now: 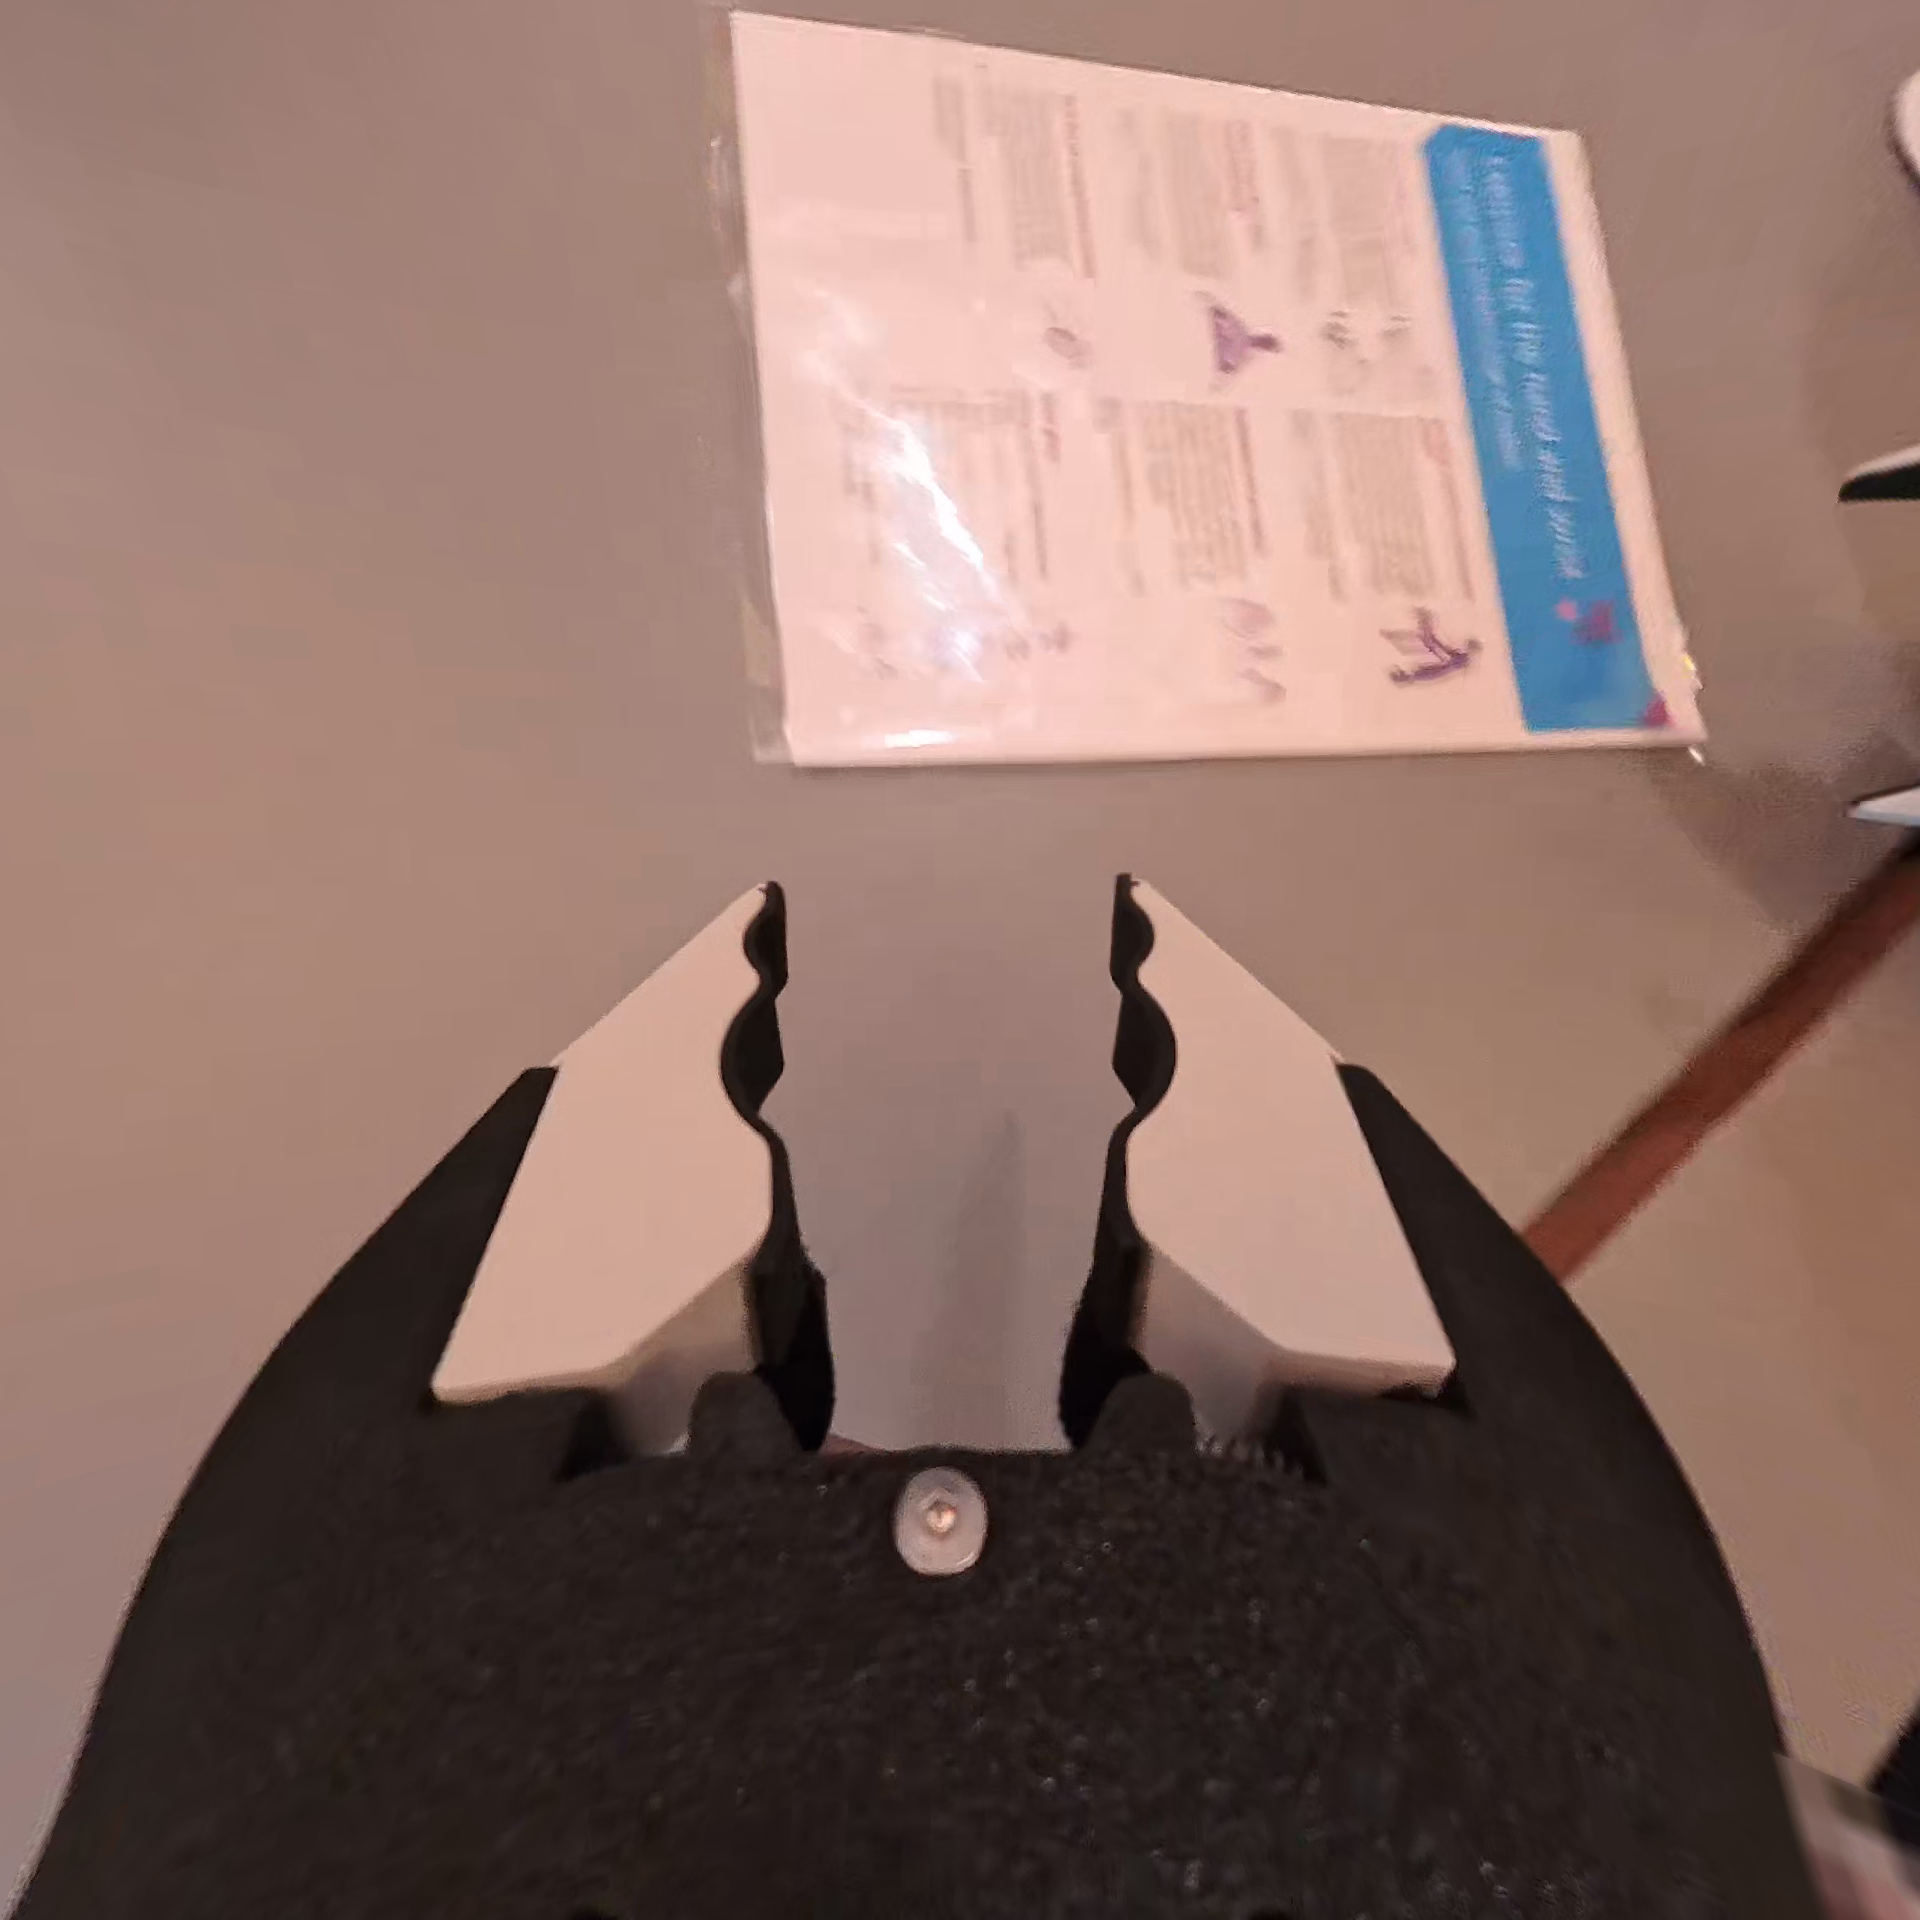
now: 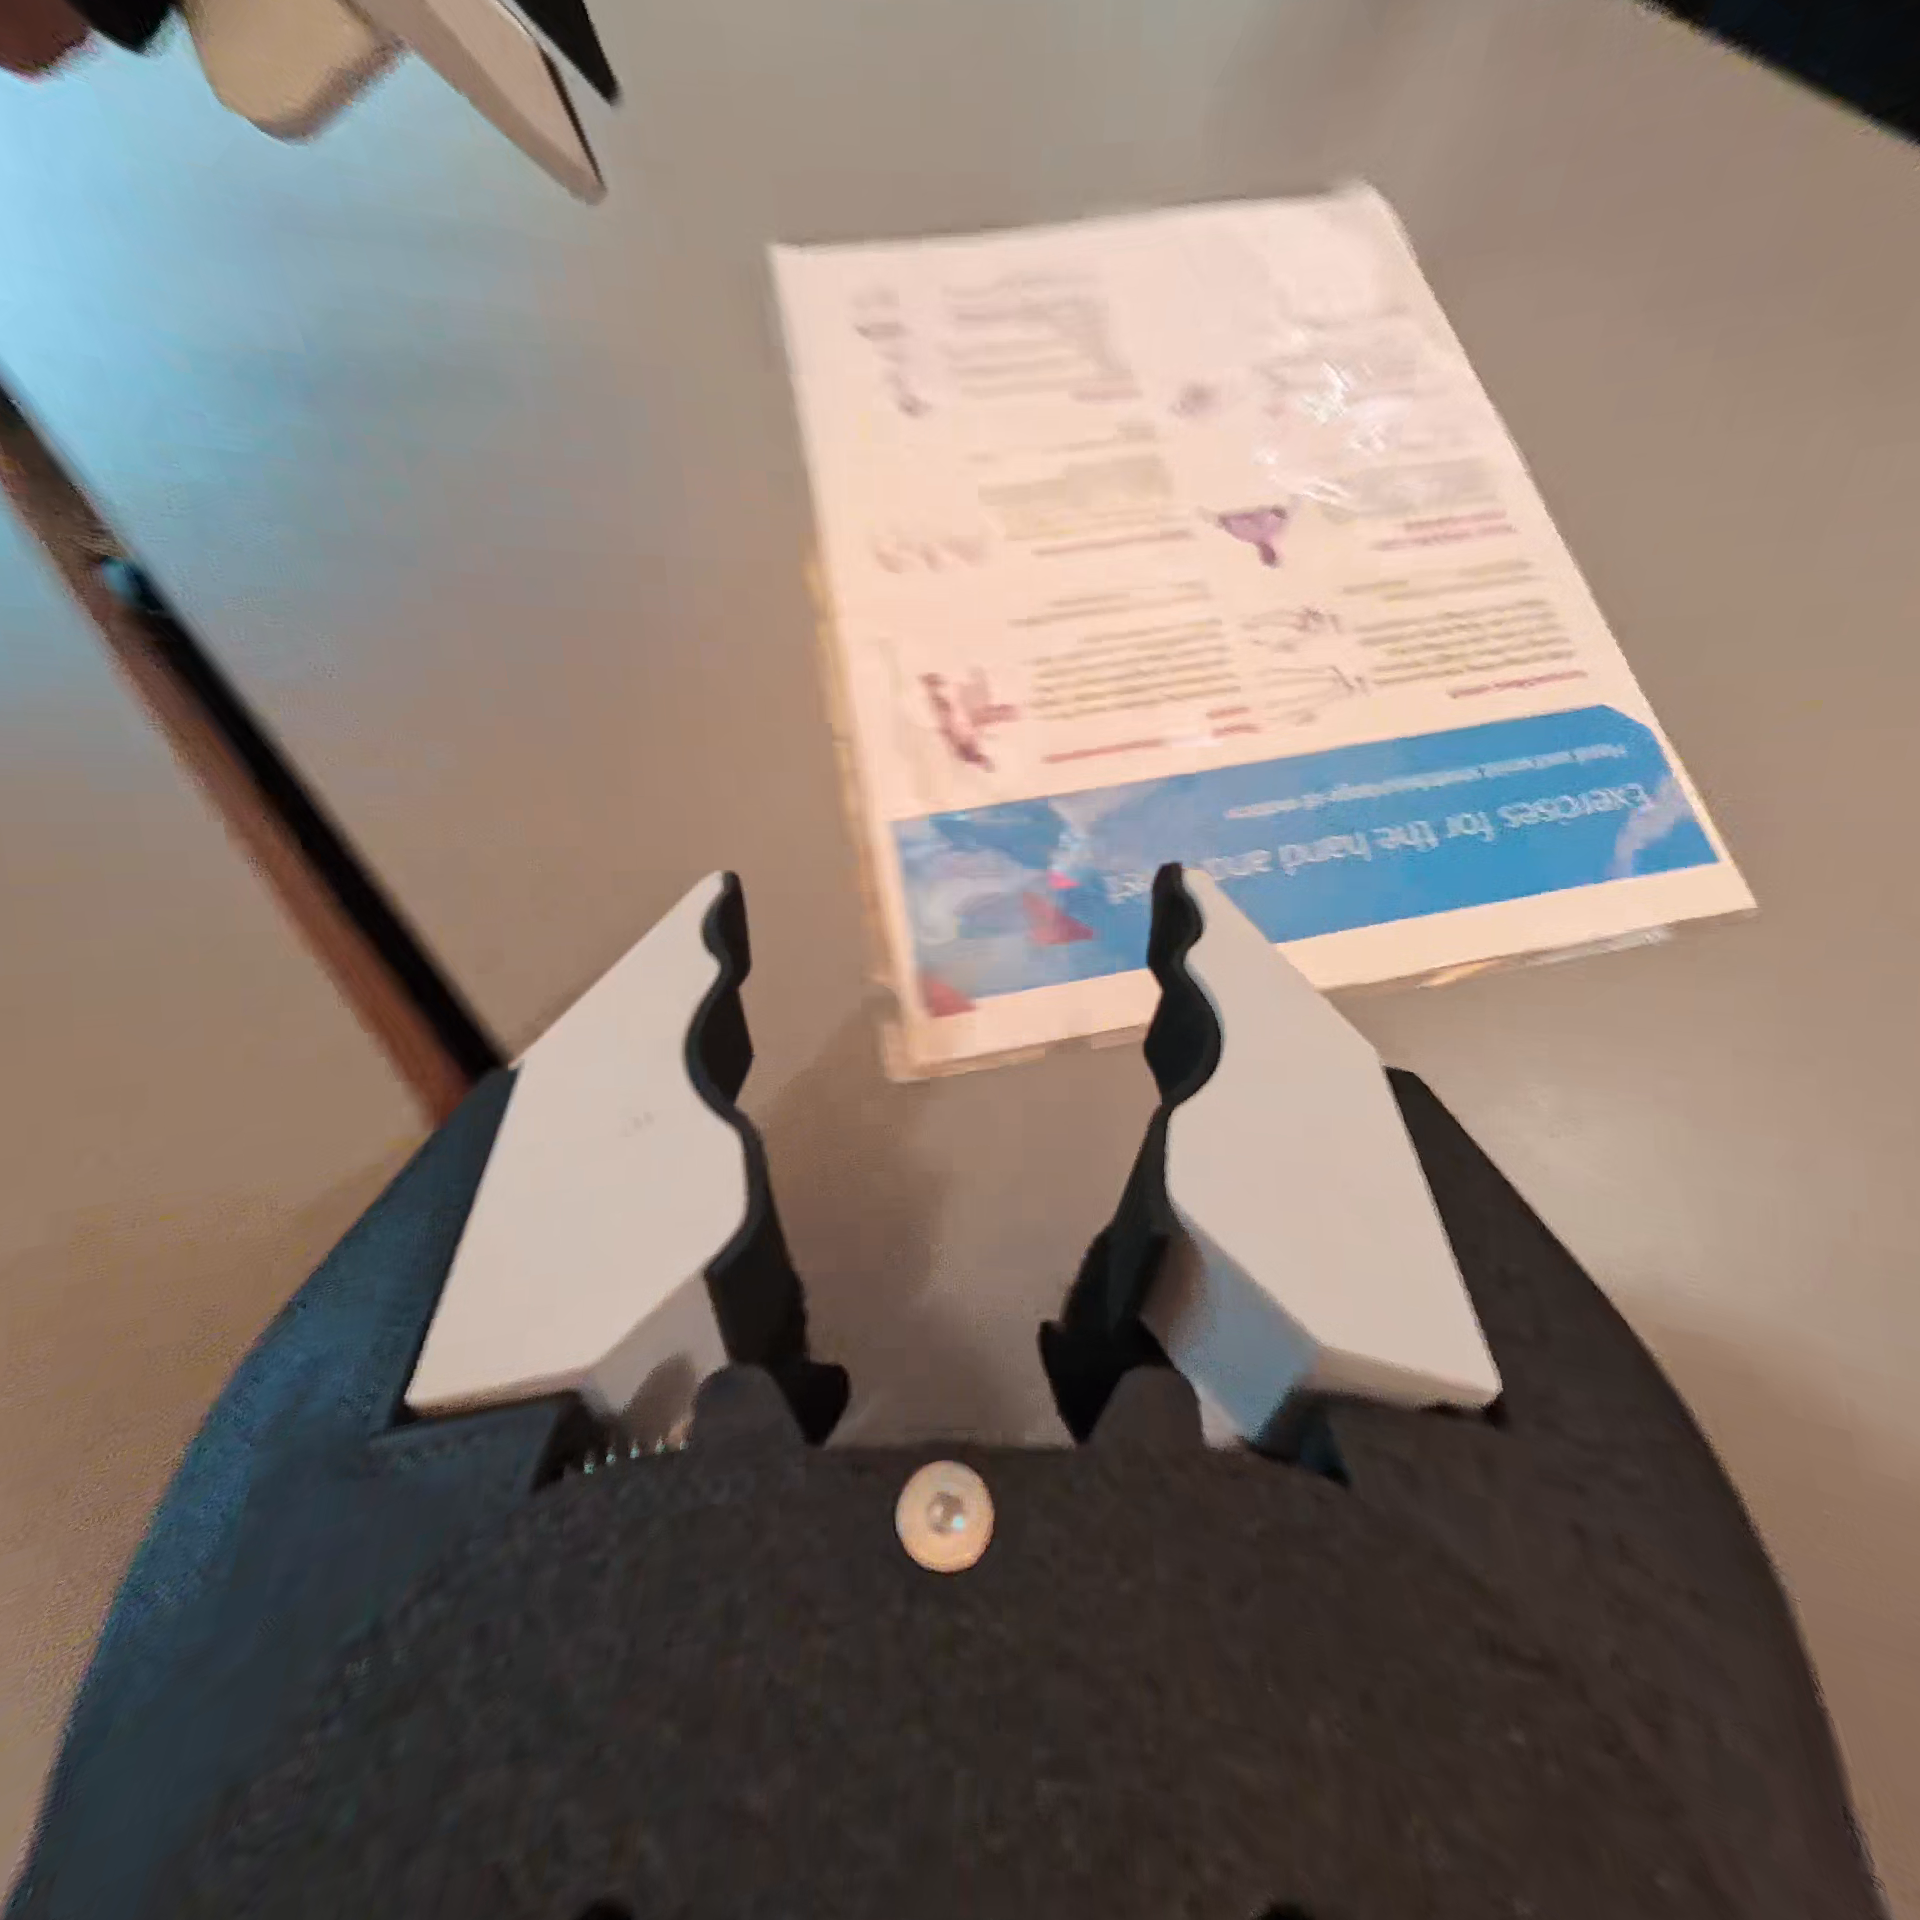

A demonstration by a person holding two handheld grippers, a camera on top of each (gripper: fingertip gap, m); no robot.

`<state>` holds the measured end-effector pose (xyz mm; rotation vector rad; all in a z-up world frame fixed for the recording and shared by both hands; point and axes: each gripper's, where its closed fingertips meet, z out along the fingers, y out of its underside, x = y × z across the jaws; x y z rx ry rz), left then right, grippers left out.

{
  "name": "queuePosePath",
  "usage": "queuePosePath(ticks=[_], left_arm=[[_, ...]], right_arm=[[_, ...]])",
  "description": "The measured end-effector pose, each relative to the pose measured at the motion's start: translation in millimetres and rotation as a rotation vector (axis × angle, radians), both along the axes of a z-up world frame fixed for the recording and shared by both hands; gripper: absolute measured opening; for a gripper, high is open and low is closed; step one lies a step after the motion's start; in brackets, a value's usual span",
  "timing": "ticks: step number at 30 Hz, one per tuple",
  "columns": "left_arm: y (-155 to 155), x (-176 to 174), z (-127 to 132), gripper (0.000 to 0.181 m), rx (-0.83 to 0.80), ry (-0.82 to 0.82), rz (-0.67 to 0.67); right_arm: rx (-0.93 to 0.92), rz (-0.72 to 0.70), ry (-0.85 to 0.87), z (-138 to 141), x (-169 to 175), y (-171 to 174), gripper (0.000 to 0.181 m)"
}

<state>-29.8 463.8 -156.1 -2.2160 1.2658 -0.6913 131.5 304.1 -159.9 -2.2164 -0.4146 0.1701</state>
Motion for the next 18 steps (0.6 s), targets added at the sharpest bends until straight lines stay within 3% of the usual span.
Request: queuePosePath(ticks=[4, 8, 18], left_arm=[[30.0, 22.9, -21.5, 0.062, -0.043, 0.042, 0.07], [37.7, 30.9, -34.1, 0.062, -0.062, 0.06, 0.098], [42.0, 42.5, -37.0, 0.049, -0.169, -0.062, 0.152]], right_arm=[[-0.098, -0.029, 0.023, -23.7, 18.8, 18.7, 0.06], [-0.143, -0.013, -0.028, -38.0, 21.4, 18.4, 0.037], [-0.119, -0.026, -0.015, -46.1, 13.2, 20.2, 0.029]])
